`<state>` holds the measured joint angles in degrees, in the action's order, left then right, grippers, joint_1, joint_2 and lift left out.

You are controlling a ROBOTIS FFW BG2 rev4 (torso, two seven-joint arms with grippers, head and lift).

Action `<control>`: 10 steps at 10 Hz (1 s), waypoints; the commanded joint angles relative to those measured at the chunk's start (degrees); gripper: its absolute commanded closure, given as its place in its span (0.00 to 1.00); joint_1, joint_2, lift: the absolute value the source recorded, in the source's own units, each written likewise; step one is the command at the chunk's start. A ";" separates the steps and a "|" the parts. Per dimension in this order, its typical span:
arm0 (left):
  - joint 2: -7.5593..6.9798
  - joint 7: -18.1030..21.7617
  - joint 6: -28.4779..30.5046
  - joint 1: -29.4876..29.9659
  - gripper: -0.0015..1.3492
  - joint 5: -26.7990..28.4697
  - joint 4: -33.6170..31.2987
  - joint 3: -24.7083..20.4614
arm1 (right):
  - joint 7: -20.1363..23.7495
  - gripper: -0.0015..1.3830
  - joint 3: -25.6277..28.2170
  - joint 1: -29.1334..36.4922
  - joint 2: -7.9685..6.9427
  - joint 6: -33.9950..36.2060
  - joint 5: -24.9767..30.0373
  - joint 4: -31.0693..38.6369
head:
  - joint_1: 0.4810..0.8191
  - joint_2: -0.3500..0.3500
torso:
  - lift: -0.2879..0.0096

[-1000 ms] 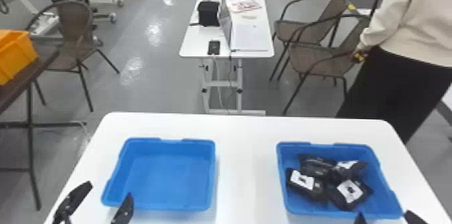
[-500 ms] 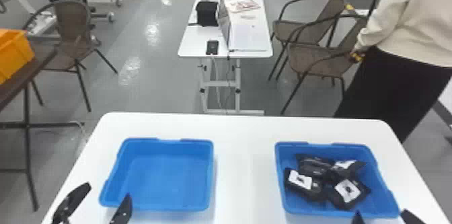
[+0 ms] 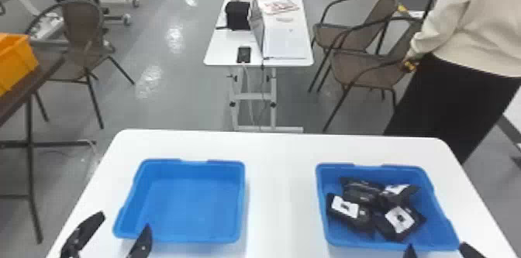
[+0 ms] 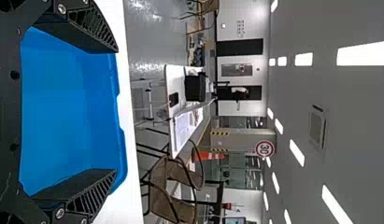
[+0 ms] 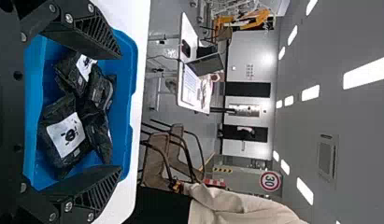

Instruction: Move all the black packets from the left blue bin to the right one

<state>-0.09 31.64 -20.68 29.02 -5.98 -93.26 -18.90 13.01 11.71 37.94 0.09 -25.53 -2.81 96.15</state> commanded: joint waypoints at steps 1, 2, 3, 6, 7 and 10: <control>0.24 0.00 0.11 0.07 0.09 0.00 0.01 0.09 | 0.00 0.14 -0.02 0.03 -0.14 0.04 -0.09 0.00 | 0.63 0.52 | 0.97; 0.24 0.00 0.28 0.07 0.09 0.00 0.01 0.09 | 0.00 0.14 -0.02 0.03 -0.14 0.22 -0.09 0.00 | 0.63 0.52 | 0.97; 0.24 0.00 0.37 0.07 0.09 0.00 0.01 0.09 | 0.00 0.14 -0.02 0.03 -0.14 0.22 -0.09 0.00 | 0.63 0.52 | 0.97; 0.24 0.00 0.72 0.07 0.09 -0.09 0.01 0.53 | 0.09 0.14 -0.11 0.03 -0.14 0.39 -0.53 0.00 | 0.63 0.51 | 0.97; 0.24 0.00 0.81 0.07 0.09 -0.09 0.01 0.53 | 0.09 0.14 -0.19 0.03 -0.14 0.39 -0.53 0.00 | 0.63 0.51 | 0.97; 0.24 0.00 0.81 0.07 0.09 -0.18 0.01 0.62 | 0.09 0.14 -0.19 0.03 -0.14 0.66 -0.70 -0.09 | 0.63 0.51 | 0.97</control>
<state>-0.09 31.64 -19.86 29.09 -6.10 -93.25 -18.28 13.10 11.51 37.97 0.09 -24.88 -3.50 96.06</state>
